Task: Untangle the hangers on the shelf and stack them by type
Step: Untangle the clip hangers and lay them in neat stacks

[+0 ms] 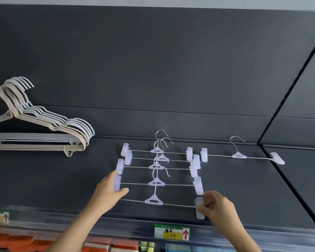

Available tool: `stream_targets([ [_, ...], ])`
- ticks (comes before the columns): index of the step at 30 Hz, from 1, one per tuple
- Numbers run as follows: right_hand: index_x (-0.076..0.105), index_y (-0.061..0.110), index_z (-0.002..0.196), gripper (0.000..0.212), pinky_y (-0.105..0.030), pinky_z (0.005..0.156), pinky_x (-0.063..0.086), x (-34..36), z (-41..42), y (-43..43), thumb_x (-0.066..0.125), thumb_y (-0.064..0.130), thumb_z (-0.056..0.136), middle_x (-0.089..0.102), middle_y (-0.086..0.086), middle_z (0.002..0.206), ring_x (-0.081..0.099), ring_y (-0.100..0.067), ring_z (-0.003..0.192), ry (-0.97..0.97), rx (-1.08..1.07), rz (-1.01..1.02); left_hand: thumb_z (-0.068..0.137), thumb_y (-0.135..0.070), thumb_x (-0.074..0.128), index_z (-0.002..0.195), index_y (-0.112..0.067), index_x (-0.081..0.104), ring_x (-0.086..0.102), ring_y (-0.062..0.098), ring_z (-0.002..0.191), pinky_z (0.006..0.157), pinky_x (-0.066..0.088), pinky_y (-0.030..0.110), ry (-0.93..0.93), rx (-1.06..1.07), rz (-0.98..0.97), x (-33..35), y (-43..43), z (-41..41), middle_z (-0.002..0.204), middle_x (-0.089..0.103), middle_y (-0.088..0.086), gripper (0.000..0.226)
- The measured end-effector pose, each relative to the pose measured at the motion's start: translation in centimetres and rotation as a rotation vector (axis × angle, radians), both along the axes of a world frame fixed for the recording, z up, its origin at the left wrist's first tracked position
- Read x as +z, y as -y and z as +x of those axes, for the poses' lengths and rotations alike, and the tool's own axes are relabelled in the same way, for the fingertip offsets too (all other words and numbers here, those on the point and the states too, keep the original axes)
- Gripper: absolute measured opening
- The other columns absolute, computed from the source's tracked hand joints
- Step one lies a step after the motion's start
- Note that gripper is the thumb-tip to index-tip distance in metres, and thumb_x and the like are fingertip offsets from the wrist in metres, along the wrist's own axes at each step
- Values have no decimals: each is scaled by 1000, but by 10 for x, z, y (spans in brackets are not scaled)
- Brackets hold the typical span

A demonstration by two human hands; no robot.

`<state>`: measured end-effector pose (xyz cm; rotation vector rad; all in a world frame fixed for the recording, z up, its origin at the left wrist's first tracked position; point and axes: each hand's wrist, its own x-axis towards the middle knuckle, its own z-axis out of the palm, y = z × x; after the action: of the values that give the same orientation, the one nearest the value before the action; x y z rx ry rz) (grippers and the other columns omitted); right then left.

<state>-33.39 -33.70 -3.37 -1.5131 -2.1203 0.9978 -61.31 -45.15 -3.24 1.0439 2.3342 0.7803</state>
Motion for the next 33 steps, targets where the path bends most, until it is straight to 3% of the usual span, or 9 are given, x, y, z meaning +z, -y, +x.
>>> stream_targets([
  [5, 57, -7, 95, 31, -37, 73, 41, 27, -11, -38, 52, 23, 91, 63, -21, 87, 56, -37, 87, -114, -104, 82, 90, -31, 53, 145, -14, 25, 33, 24, 136, 110, 29, 38, 82, 93, 112, 10, -20, -18, 149, 33, 9, 64],
  [8, 46, 5, 77, 33, -34, 64, 34, 28, -31, -55, 37, 32, 94, 34, -2, 74, 29, -21, 73, -183, -46, -23, 94, -36, 45, 147, -18, 18, 22, 19, 142, 115, 21, 37, 259, 95, 94, 13, -38, -31, 155, 22, 2, 62],
  [9, 48, 4, 80, 38, -35, 67, 37, 25, -37, -57, 37, 38, 93, 26, 3, 83, 48, -26, 76, -212, -53, -57, 94, -38, 43, 147, -19, 16, 21, 18, 143, 115, 19, 37, 330, 95, 86, 14, -43, -32, 155, 19, 1, 62],
  [10, 51, 0, 86, 48, -35, 74, 41, 20, -41, -57, 37, 46, 91, 49, -12, 122, 58, -30, 96, -236, -60, -81, 95, -38, 42, 147, -19, 15, 21, 17, 142, 114, 19, 36, 386, 97, 81, 13, -46, -32, 155, 19, -1, 61],
  [11, 51, -2, 90, 56, -36, 79, 42, 15, -45, -55, 37, 52, 90, 56, -10, 84, 51, -26, 85, -260, -61, -99, 96, -38, 40, 147, -19, 17, 22, 17, 142, 114, 19, 34, 418, 96, 83, 12, -49, -31, 155, 21, -2, 60],
  [17, 51, -4, 119, 49, -31, 92, 37, 7, -51, -54, 29, 35, 99, 57, -15, 125, 47, -30, 122, -374, -46, -162, 96, -41, 36, 145, -20, 24, 27, 16, 139, 112, 22, 34, 459, 135, 136, 9, -52, -30, 152, 26, -3, 54],
  [26, 49, 0, 85, 43, -27, 79, 38, -4, -57, -60, 33, 38, 98, 47, -6, 84, 43, -22, 83, -340, -6, -137, 96, -33, 37, 98, -25, 54, 45, 16, 104, 80, 36, 28, 395, 164, 215, 1, -55, -37, 113, 50, -1, 18],
  [29, 58, 4, 91, 35, -34, 90, 40, -5, -58, -68, 39, 33, 96, 54, -13, 95, 50, -29, 95, -313, -19, -145, 96, -20, 40, 126, -15, 50, 45, 16, 108, 86, 34, 26, 337, 181, 202, -1, -57, -41, 124, 50, 3, 31],
  [33, 51, 0, 81, 16, -32, 62, 37, -7, -58, -79, 39, 4, 92, 44, -18, 77, 38, -29, 72, -305, -67, -154, 89, -3, 51, 129, -4, 48, 51, 26, 112, 82, 38, 28, 158, 169, 136, -3, -58, -41, 127, 52, 12, 40],
])
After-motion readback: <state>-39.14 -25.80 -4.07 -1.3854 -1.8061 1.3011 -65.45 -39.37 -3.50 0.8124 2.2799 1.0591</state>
